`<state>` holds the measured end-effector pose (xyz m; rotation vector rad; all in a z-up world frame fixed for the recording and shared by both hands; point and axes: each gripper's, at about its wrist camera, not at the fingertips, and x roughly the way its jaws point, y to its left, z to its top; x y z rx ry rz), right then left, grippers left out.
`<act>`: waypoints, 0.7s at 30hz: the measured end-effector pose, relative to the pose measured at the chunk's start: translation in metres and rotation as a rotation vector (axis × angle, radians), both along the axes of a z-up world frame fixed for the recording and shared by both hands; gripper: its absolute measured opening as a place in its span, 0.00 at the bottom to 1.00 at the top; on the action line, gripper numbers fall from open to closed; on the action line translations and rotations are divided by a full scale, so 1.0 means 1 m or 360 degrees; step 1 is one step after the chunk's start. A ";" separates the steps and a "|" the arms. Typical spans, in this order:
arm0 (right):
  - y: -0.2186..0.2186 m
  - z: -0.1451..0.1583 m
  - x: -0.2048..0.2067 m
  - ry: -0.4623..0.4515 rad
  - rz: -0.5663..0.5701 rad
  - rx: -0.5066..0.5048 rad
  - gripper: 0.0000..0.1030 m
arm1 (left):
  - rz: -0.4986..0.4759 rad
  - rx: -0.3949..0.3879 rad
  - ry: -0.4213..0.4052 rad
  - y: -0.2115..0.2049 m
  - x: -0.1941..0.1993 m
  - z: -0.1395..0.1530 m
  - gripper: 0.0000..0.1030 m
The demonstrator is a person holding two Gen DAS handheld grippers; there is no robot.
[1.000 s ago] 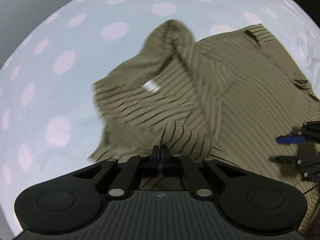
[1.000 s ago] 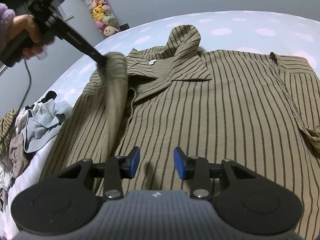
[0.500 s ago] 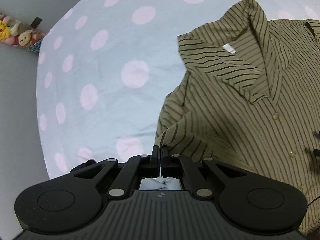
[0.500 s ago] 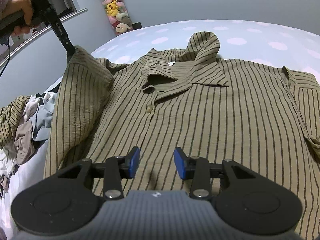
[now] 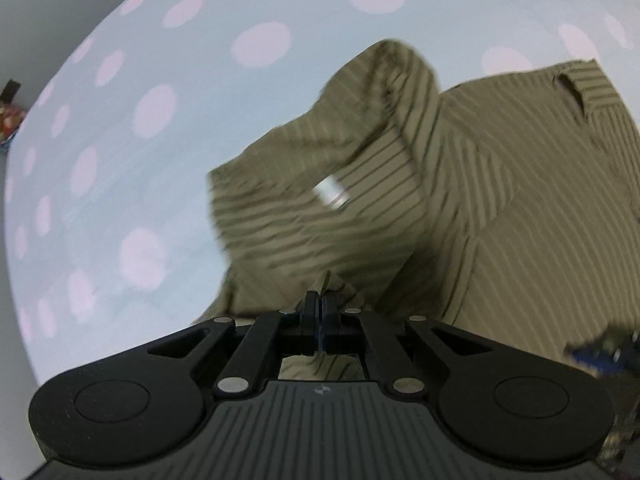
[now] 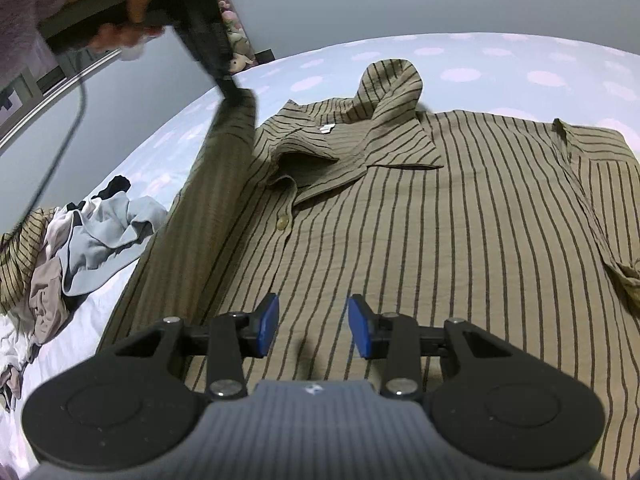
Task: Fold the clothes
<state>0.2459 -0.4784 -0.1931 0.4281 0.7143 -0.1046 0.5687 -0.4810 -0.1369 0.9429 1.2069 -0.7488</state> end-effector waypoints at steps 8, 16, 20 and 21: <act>-0.005 -0.005 0.002 0.0002 -0.0011 0.0030 0.41 | 0.0011 -0.0156 -0.0103 -0.021 -0.003 -0.030 0.07; -0.004 -0.005 0.002 -0.0027 -0.0005 0.0055 0.41 | 0.0001 -0.0448 -0.0299 0.026 -0.026 0.002 0.26; 0.004 -0.001 0.003 -0.0073 0.0077 0.0116 0.37 | -0.0039 -0.0428 -0.0221 0.053 -0.051 -0.001 0.16; 0.009 0.000 0.003 -0.0076 0.0099 0.0110 0.37 | -0.0036 -0.0397 -0.0208 0.061 -0.059 -0.005 0.15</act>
